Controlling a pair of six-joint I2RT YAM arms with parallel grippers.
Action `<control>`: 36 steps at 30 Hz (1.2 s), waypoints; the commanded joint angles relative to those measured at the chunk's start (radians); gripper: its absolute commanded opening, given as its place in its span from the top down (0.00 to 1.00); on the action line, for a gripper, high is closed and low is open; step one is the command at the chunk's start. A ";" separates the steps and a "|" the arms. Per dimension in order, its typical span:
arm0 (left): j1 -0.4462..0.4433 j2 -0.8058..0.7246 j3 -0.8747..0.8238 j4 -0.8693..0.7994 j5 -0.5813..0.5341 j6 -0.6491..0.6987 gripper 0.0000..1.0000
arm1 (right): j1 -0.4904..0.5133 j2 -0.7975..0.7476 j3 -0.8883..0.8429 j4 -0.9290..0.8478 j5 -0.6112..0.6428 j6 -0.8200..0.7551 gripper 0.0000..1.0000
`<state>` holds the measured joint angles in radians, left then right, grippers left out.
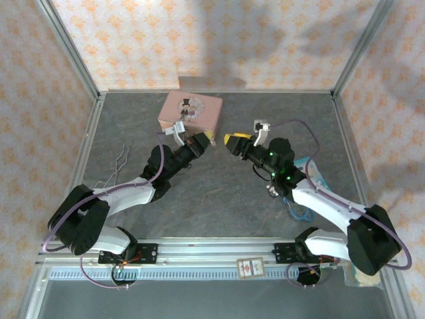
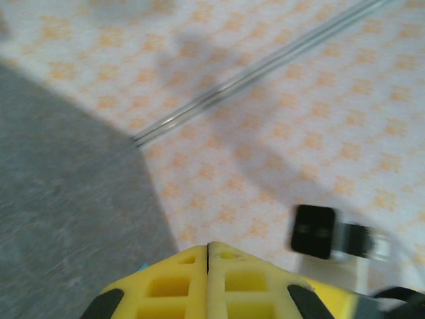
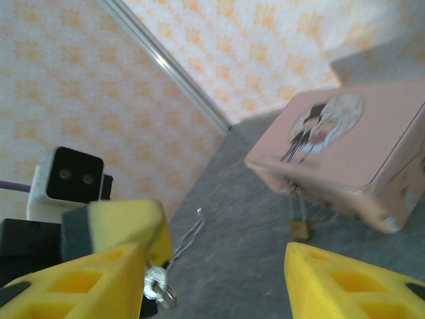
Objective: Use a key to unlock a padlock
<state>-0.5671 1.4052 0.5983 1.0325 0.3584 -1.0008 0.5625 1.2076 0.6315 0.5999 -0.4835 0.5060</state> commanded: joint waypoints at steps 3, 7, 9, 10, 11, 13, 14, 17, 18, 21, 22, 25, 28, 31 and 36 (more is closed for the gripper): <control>0.003 0.047 -0.037 0.285 0.097 0.039 1.00 | -0.002 0.062 -0.052 0.303 -0.222 0.255 0.47; -0.006 0.056 -0.042 0.309 0.105 0.034 1.00 | -0.003 0.096 -0.079 0.446 -0.278 0.310 0.56; -0.012 0.048 -0.052 0.306 0.098 0.042 1.00 | -0.003 0.104 -0.104 0.527 -0.290 0.341 0.58; -0.017 0.042 -0.057 0.306 0.089 0.047 1.00 | -0.001 0.108 -0.111 0.550 -0.290 0.351 0.58; -0.019 0.039 -0.062 0.307 0.085 0.051 1.00 | -0.003 0.113 -0.112 0.551 -0.291 0.354 0.58; -0.026 0.032 -0.070 0.314 0.078 0.053 1.00 | -0.003 0.131 -0.112 0.550 -0.296 0.359 0.59; -0.030 0.031 -0.071 0.314 0.077 0.054 1.00 | -0.003 0.142 -0.114 0.566 -0.299 0.365 0.59; -0.038 0.032 -0.070 0.313 0.072 0.057 1.00 | -0.002 0.179 -0.117 0.637 -0.323 0.411 0.61; -0.040 0.034 -0.071 0.313 0.070 0.056 1.00 | -0.001 0.192 -0.115 0.657 -0.330 0.424 0.62; -0.043 0.036 -0.072 0.325 0.062 0.054 1.00 | 0.000 0.219 -0.117 0.698 -0.337 0.450 0.65; -0.042 0.036 -0.072 0.328 0.060 0.052 1.00 | -0.001 0.225 -0.122 0.710 -0.338 0.456 0.67; -0.043 0.034 -0.070 0.328 0.052 0.052 1.00 | 0.001 0.240 -0.133 0.747 -0.346 0.480 0.71; -0.042 0.034 -0.066 0.325 0.047 0.054 1.00 | 0.001 0.245 -0.142 0.762 -0.346 0.490 0.74; -0.043 0.036 -0.065 0.321 0.042 0.054 1.00 | 0.001 0.245 -0.145 0.770 -0.347 0.492 0.76; -0.049 0.034 -0.061 0.314 0.039 0.056 1.00 | 0.003 0.255 -0.138 0.794 -0.346 0.503 0.76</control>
<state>-0.6029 1.4590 0.5354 1.2987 0.4103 -0.9668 0.5602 1.4521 0.4904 1.3083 -0.8097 0.9970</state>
